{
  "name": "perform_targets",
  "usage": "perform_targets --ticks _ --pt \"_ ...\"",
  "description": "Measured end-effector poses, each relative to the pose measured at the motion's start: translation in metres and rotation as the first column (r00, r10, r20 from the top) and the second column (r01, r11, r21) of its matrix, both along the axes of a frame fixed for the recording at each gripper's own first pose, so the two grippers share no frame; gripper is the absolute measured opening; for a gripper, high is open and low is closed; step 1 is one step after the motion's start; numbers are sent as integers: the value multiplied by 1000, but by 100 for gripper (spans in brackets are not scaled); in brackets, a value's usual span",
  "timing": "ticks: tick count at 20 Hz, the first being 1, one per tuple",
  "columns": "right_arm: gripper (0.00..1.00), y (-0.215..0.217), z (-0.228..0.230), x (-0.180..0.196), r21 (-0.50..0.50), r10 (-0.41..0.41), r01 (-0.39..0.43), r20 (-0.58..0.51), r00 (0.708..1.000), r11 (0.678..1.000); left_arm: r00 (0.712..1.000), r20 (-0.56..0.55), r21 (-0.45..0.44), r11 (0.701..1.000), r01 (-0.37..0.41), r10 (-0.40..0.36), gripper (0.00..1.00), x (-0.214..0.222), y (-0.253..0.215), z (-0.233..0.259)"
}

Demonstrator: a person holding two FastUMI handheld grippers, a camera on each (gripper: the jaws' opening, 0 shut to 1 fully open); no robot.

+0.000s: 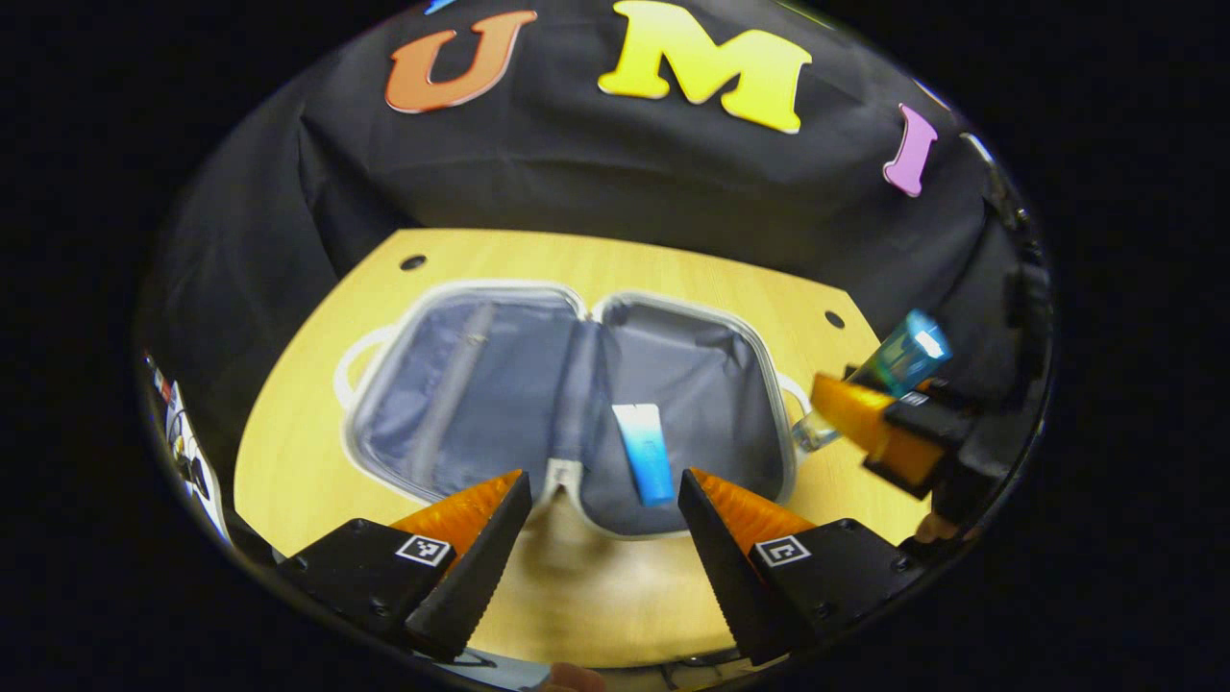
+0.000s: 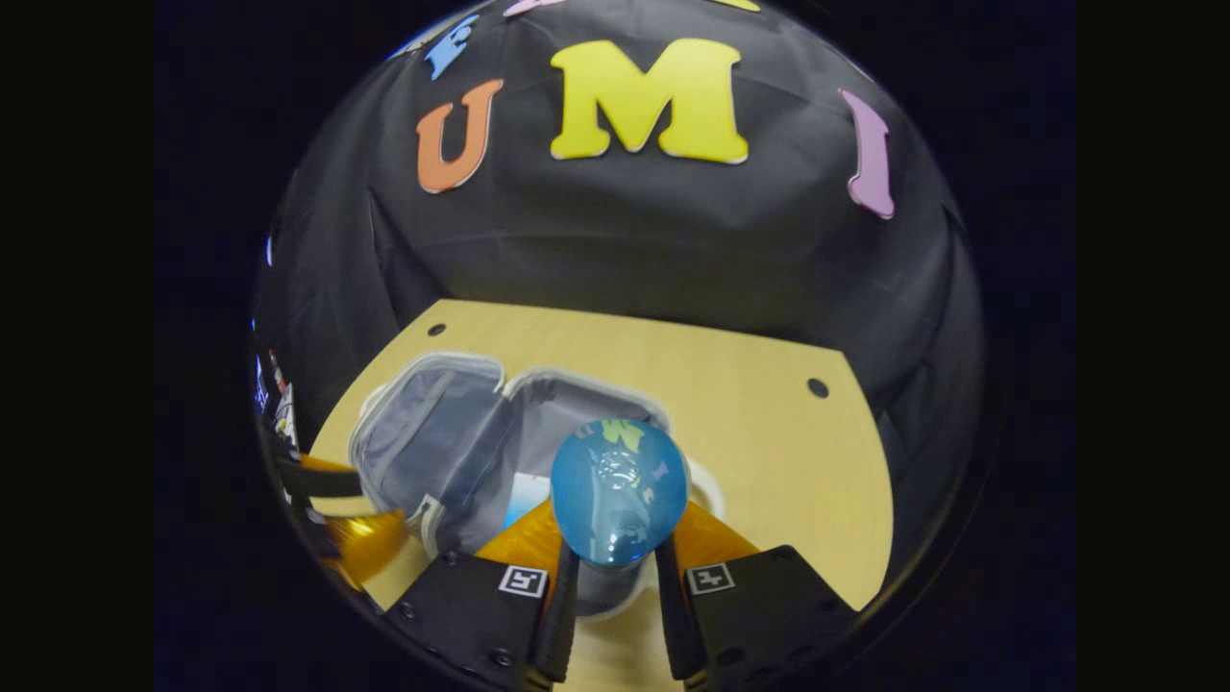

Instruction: First open the suitcase, pack the skin care products into it, and then close the suitcase.

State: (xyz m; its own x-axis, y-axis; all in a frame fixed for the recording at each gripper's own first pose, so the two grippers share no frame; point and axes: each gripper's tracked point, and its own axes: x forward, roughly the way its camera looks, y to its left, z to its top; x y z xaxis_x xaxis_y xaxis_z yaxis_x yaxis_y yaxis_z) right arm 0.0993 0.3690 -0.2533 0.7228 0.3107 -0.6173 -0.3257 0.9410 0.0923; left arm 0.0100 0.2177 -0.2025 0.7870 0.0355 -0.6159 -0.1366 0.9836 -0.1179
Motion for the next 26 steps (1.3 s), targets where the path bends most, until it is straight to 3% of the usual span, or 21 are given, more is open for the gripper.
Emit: perform_targets --ticks 2,6,10,13,18,22,26 --pt "35 21 -29 -9 -6 23 -24 -72 997 1000 994 105 27 1000 -16 13 99 -3 23 23" --pt "35 39 -72 -24 -52 43 -54 -192 980 997 979 193 95 991 -89 70 99 -7 22 48" --pt "36 45 -92 -28 -65 23 -41 -256 966 997 953 278 94 984 -148 117 99 -12 54 71" --pt "35 43 -93 -14 -49 -29 16 -275 961 999 934 329 106 978 -182 138 98 -11 74 81" --pt "35 42 -109 11 -40 -104 97 -332 938 995 936 305 116 969 -218 174 98 -4 101 70" --pt "35 43 -126 16 -68 -129 112 -363 923 991 931 295 89 964 -252 216 98 -2 125 61" --pt "35 46 -133 20 -91 -148 123 -369 918 988 931 233 17 956 -292 280 98 -7 147 41"
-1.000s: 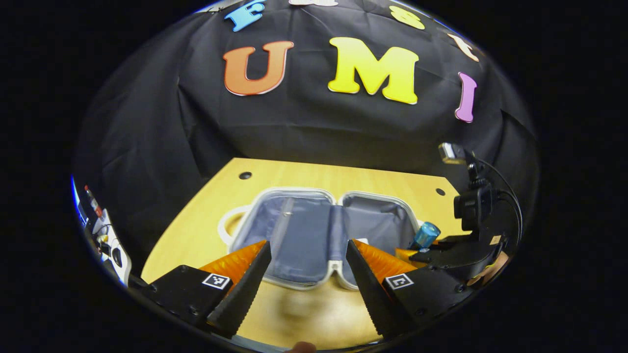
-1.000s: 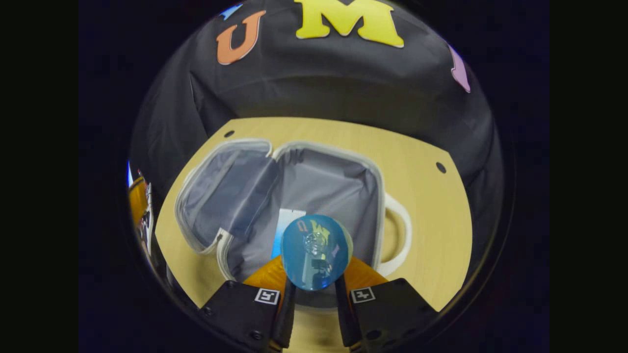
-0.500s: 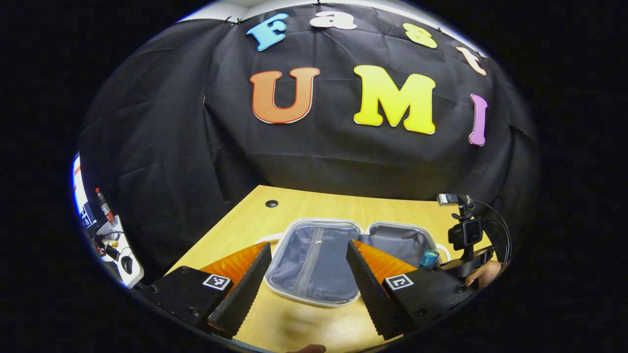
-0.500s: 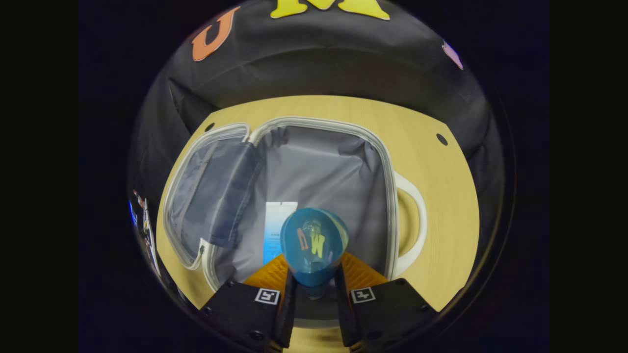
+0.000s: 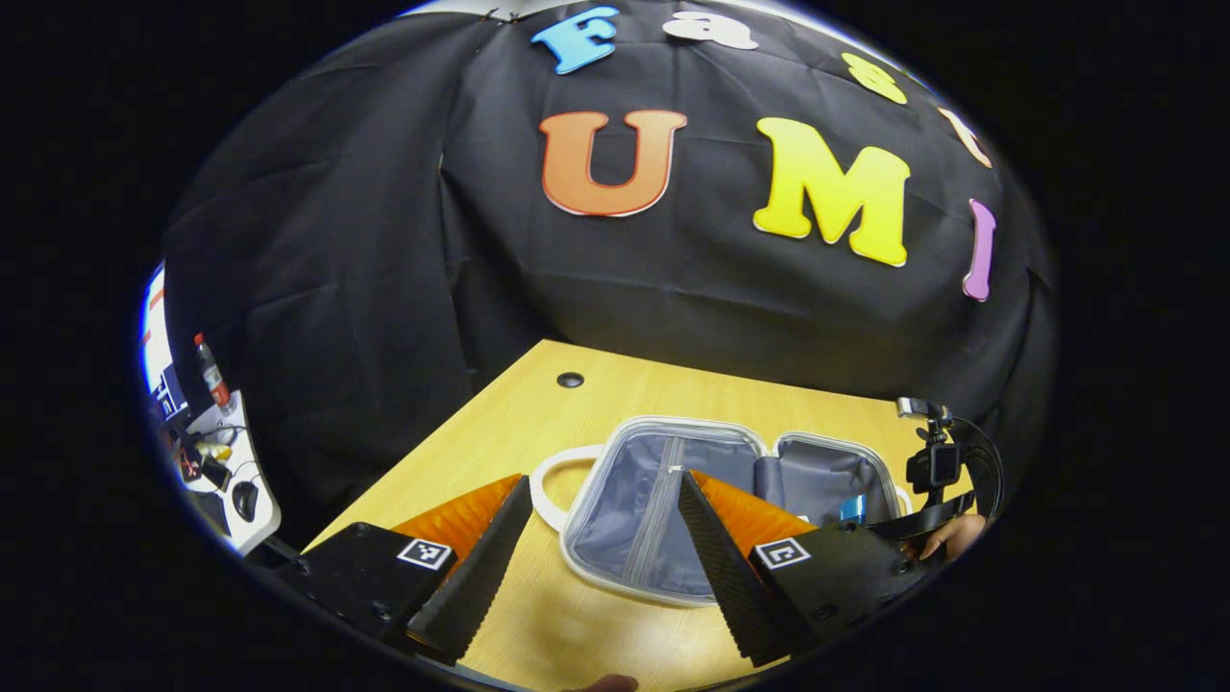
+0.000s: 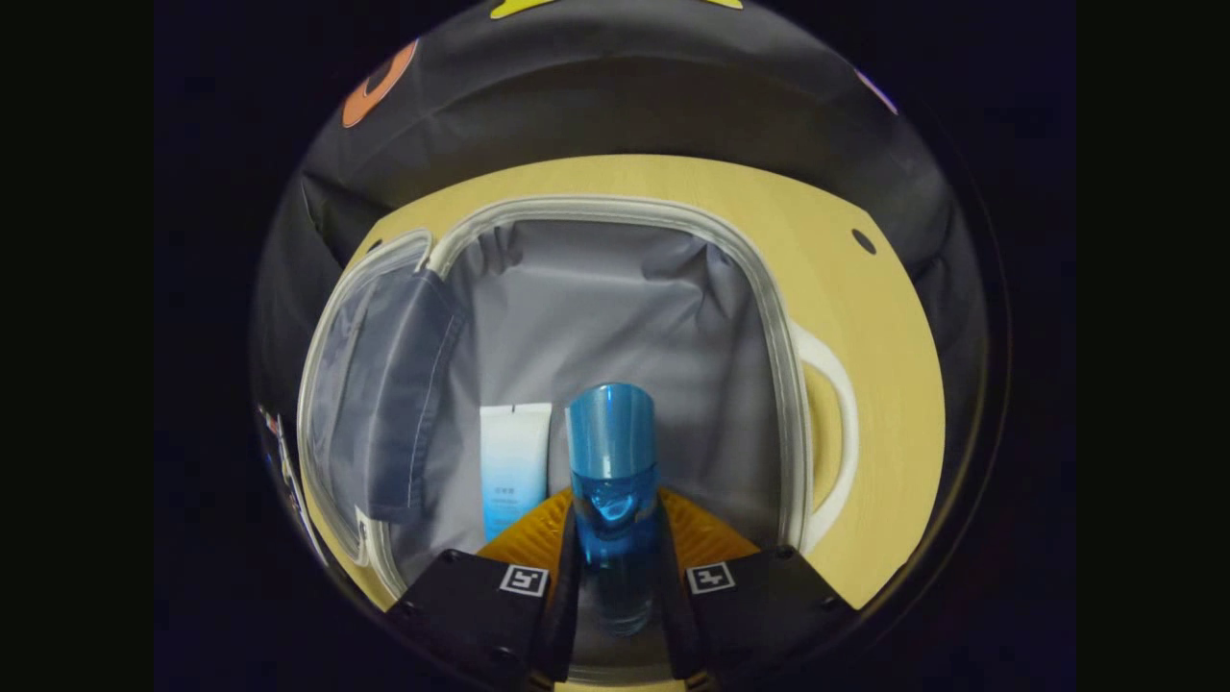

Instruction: First open the suitcase, pack the skin care products into it, and then close the suitcase.

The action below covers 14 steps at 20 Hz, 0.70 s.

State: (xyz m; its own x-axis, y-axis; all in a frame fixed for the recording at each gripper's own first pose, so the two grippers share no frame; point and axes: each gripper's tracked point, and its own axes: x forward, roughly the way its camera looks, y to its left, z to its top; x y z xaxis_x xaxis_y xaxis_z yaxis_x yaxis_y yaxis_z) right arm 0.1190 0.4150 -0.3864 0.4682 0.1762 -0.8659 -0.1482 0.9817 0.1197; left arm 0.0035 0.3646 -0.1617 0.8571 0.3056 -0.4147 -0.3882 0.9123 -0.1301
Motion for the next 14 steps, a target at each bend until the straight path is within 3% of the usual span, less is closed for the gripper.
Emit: perform_targets --ticks 6,7,8,11,12,14 --pt "39 3 1 -1 11 -23 23 -28 999 1000 996 -56 -106 992 -74 68 98 -15 30 -23" --pt "36 3 0 1 9 -24 24 -28 999 1000 995 -60 -114 990 -83 76 98 -17 35 -26" --pt "42 3 -1 0 9 -28 28 -34 999 1000 995 -60 -119 989 -90 83 99 -18 41 -28" --pt "43 7 8 -1 43 -37 38 -39 999 998 994 -55 -204 973 -104 95 98 -16 56 -38" --pt "55 9 16 0 64 -34 36 -18 999 997 995 -48 -254 962 -100 91 98 -11 61 -44" --pt "64 13 47 4 96 -10 4 69 998 995 997 -27 -352 933 -80 75 98 2 66 -51"
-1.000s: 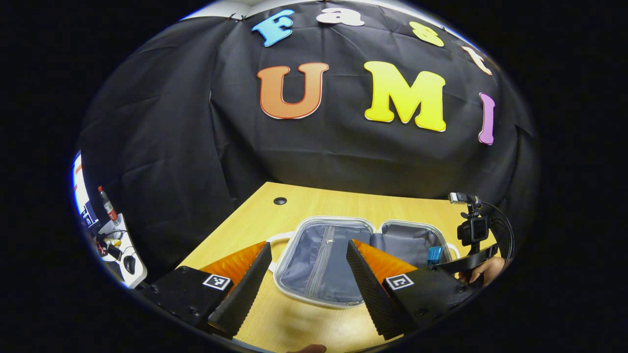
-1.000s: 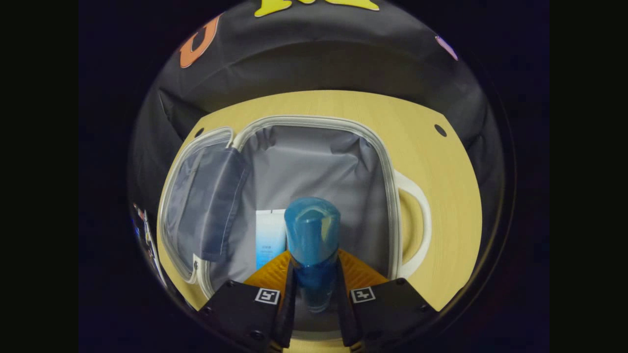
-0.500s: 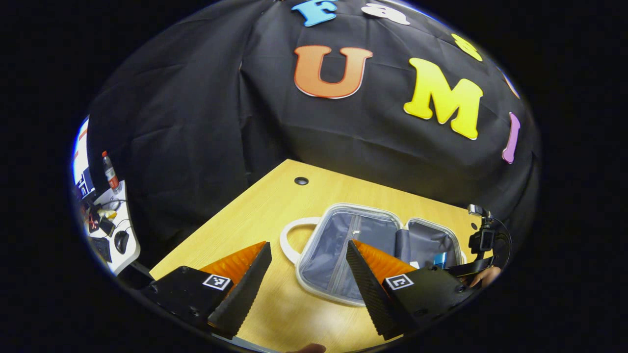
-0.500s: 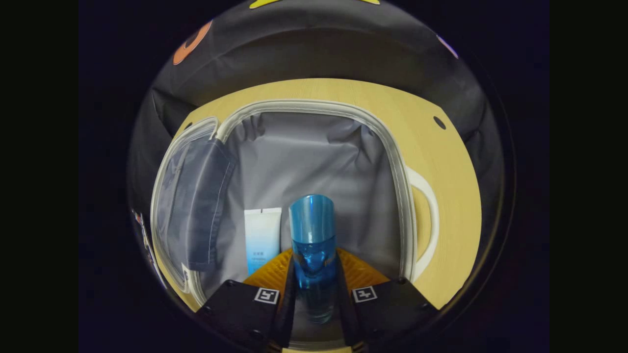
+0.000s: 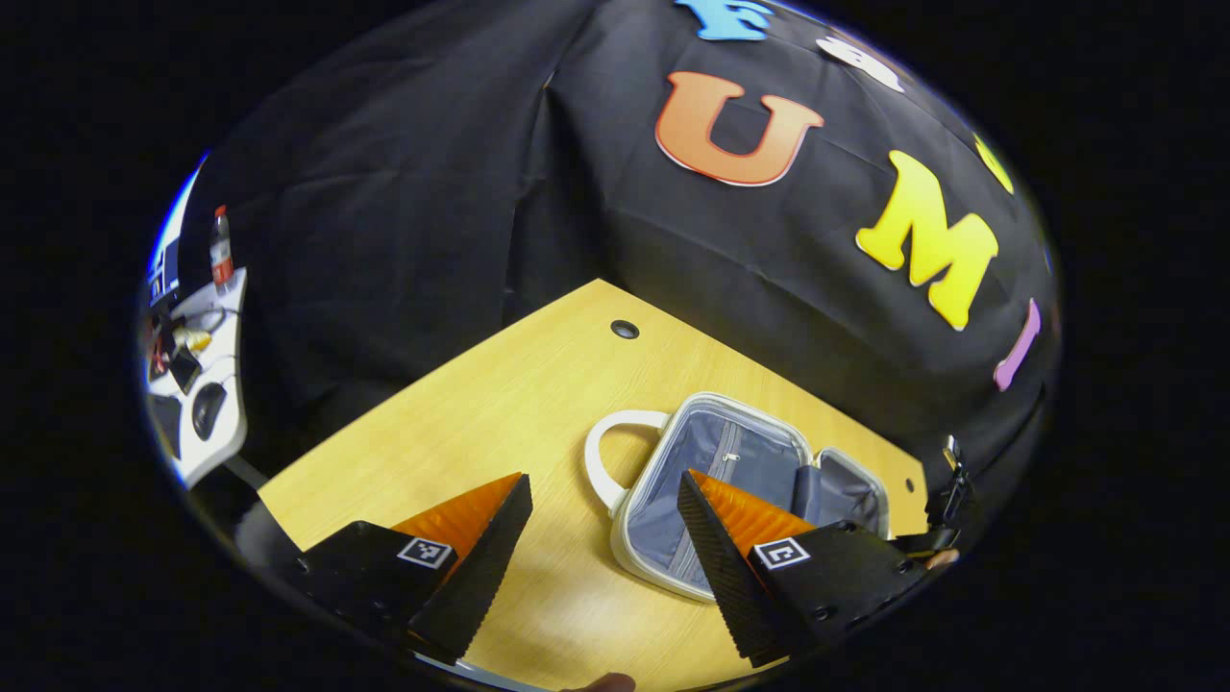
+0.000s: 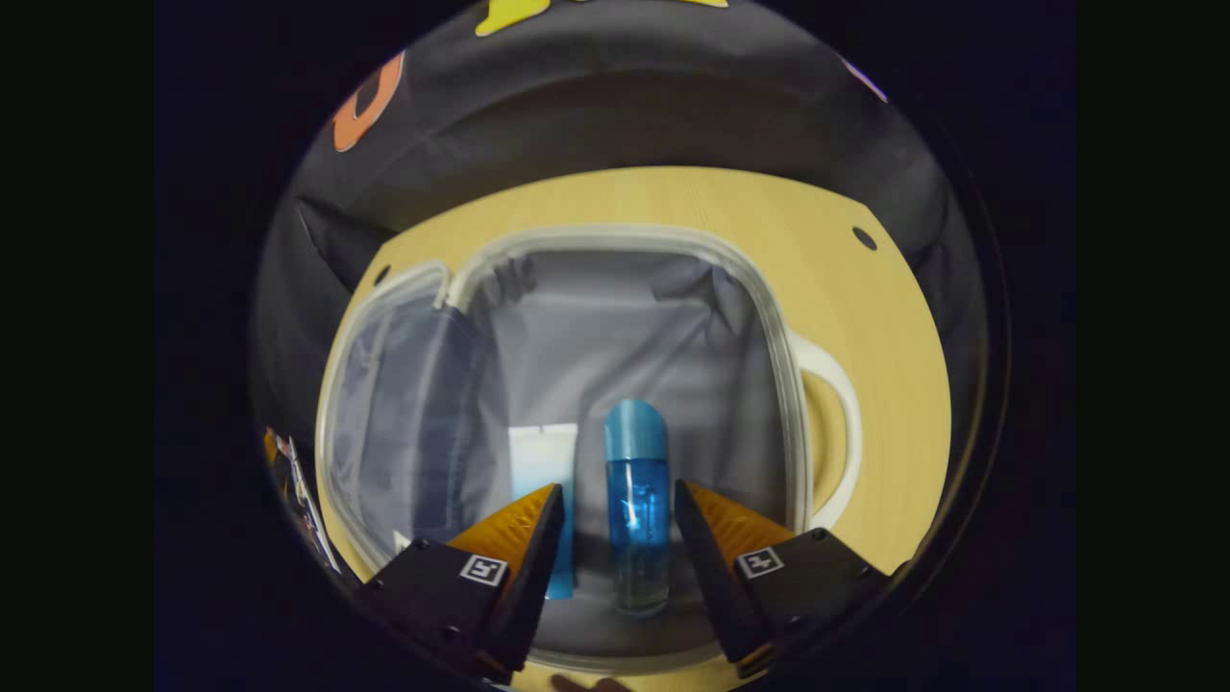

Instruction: First open the suitcase, pack the skin care products into it, and then close the suitcase.

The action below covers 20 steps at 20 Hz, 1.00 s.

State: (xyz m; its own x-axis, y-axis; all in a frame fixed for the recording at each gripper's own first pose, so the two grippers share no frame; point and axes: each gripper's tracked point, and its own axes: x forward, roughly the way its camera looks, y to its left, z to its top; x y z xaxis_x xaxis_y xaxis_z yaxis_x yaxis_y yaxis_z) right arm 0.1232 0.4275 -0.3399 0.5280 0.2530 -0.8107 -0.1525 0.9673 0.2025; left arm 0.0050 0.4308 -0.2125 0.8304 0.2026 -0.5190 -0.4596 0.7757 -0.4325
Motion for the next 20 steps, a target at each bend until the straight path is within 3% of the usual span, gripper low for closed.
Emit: perform_targets --ticks 1,5,6,7,9,11,12,15,16,18,20 --pt "72 -1 19 1 0 18 -18 54 998 1000 1000 16 -48 999 2 -1 98 8 4 -3" --pt "76 -8 108 -8 16 93 -101 269 959 995 999 38 -201 980 14 -6 98 37 26 -31" --pt "72 -13 132 -13 20 104 -117 326 940 993 999 43 -242 970 21 -11 98 45 29 -40" --pt "76 -21 158 -20 21 112 -130 385 916 991 999 41 -289 957 24 -13 98 52 28 -52" --pt "77 -45 206 -31 3 110 -129 505 856 992 997 62 -402 914 63 -42 98 66 21 -69" --pt "75 -79 249 -49 -27 94 -97 602 793 995 998 68 -477 878 40 -8 98 78 25 -87" --pt "80 -93 265 -58 -36 87 -84 631 771 996 998 63 -522 853 22 13 98 82 27 -96" --pt "79 -148 300 -74 -36 -18 59 694 719 998 993 108 -642 766 37 43 96 95 21 -103" --pt "79 -164 315 -79 -20 -64 113 721 690 993 991 121 -672 739 47 48 93 99 17 -104" --pt "79 -192 339 -93 -3 -121 194 771 626 981 991 127 -698 713 64 35 85 106 9 -109" --pt "80 -203 349 -109 -7 -127 214 789 602 977 992 120 -709 703 56 42 71 113 9 -113"
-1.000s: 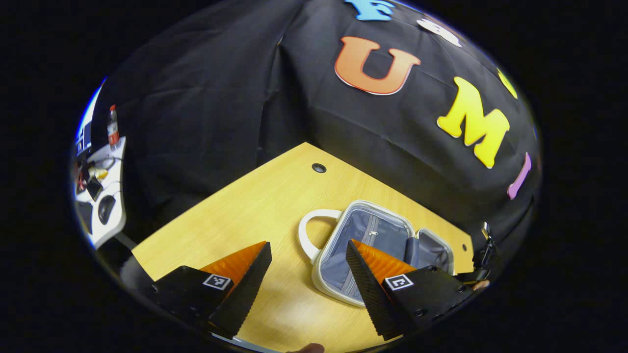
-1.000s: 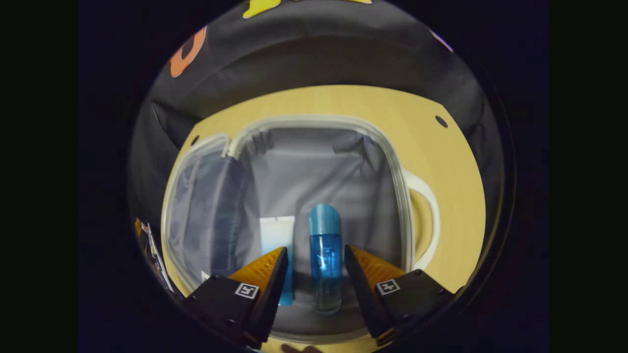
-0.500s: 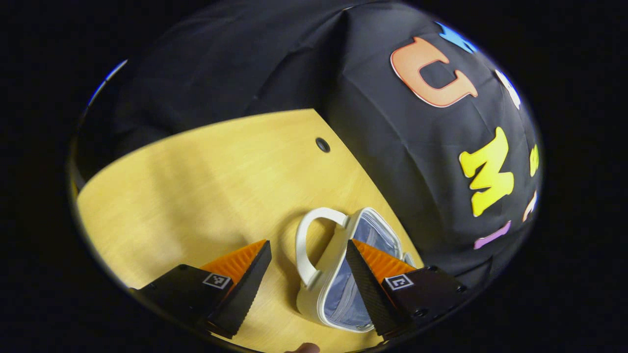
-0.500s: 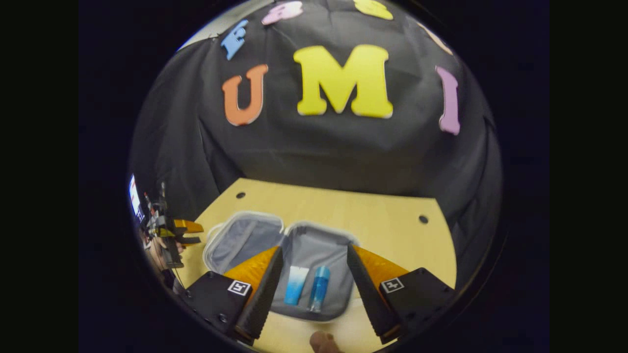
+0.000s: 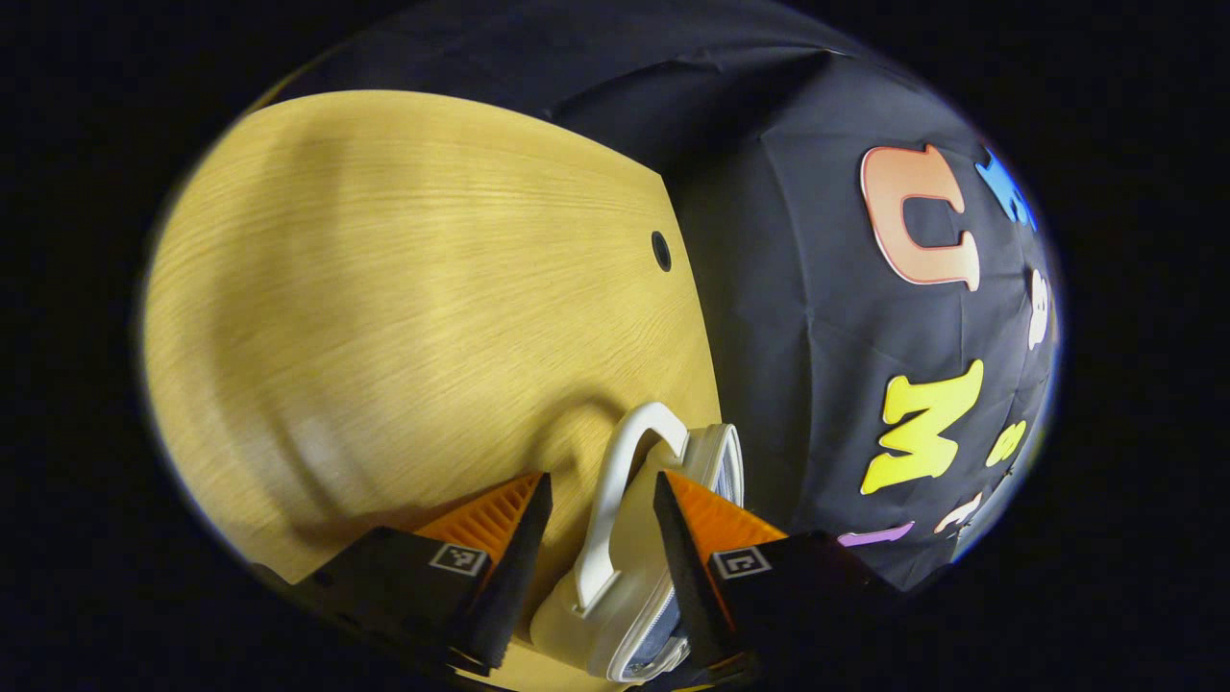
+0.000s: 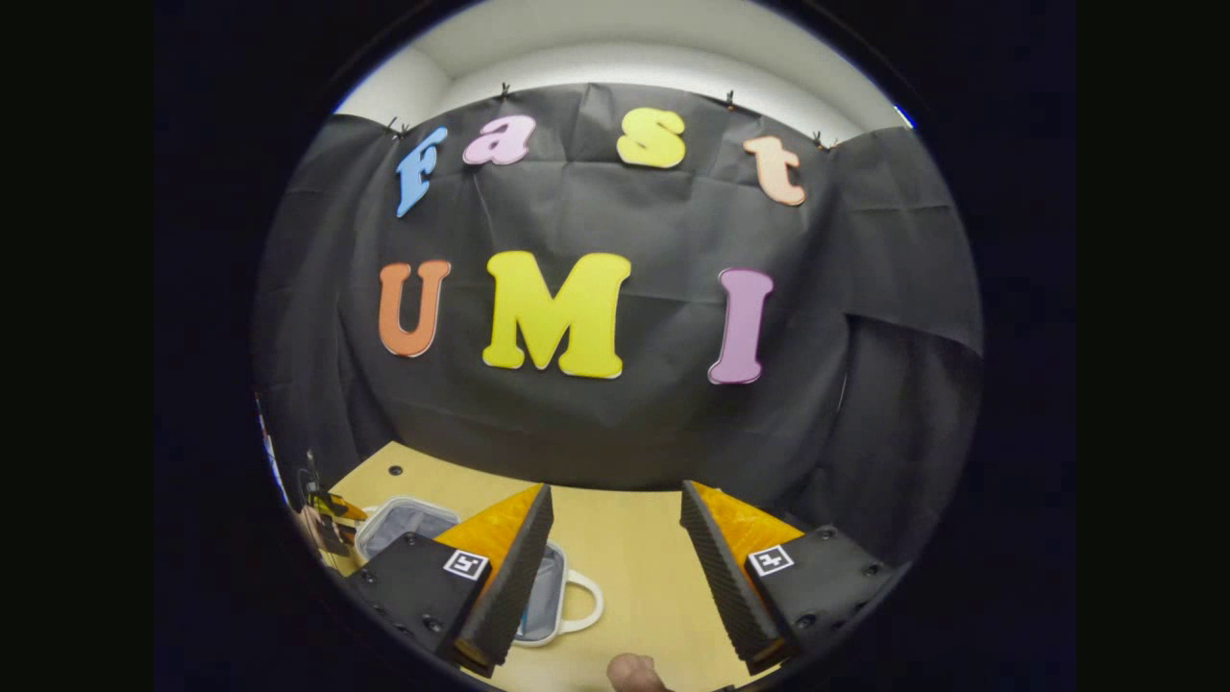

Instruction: First open the suitcase, pack the skin care products into it, and then close the suitcase.

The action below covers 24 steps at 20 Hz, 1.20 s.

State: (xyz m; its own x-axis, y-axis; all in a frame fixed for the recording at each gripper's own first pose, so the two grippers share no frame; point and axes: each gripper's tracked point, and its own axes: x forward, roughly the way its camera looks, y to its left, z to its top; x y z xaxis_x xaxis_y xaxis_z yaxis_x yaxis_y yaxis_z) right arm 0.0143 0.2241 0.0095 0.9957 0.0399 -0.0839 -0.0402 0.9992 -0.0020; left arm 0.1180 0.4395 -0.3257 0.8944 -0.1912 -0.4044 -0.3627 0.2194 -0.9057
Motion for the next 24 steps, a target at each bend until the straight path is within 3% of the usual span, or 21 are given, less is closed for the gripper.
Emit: perform_targets --ticks 1,2,3,4,5,6,13,19,24 --pt "80 -6 3 -5 -7 -11 11 8 1000 1000 1000 -4 -4 1000 2 -2 59 2 -1 -1" --pt "80 -12 9 -8 -14 -25 25 23 999 1000 1000 -6 -8 1000 10 -10 55 3 -4 -3" --pt "79 -19 14 -11 -20 -49 50 43 998 999 1000 -17 -7 1000 15 -15 58 3 -5 -4" --pt "79 -27 21 -15 -19 -75 77 67 995 997 999 -32 -7 1000 15 -15 39 2 -6 -6" --pt "80 -33 27 -18 -17 -93 95 93 991 995 999 -45 4 1000 13 -13 12 3 -7 -7" --pt "79 -38 29 -19 -23 -110 113 111 988 993 998 -56 21 1000 9 -8 20 3 -6 -7" --pt "80 -41 32 -14 -8 -64 65 113 992 998 999 -29 267 963 40 -34 8 1 -4 44" --pt "80 -53 43 -1 31 -11 7 125 992 999 995 79 430 903 15 -54 6 1 -25 130" --pt "79 -67 55 -1 33 29 -35 160 987 999 981 157 564 825 7 -115 6 -2 -71 199"
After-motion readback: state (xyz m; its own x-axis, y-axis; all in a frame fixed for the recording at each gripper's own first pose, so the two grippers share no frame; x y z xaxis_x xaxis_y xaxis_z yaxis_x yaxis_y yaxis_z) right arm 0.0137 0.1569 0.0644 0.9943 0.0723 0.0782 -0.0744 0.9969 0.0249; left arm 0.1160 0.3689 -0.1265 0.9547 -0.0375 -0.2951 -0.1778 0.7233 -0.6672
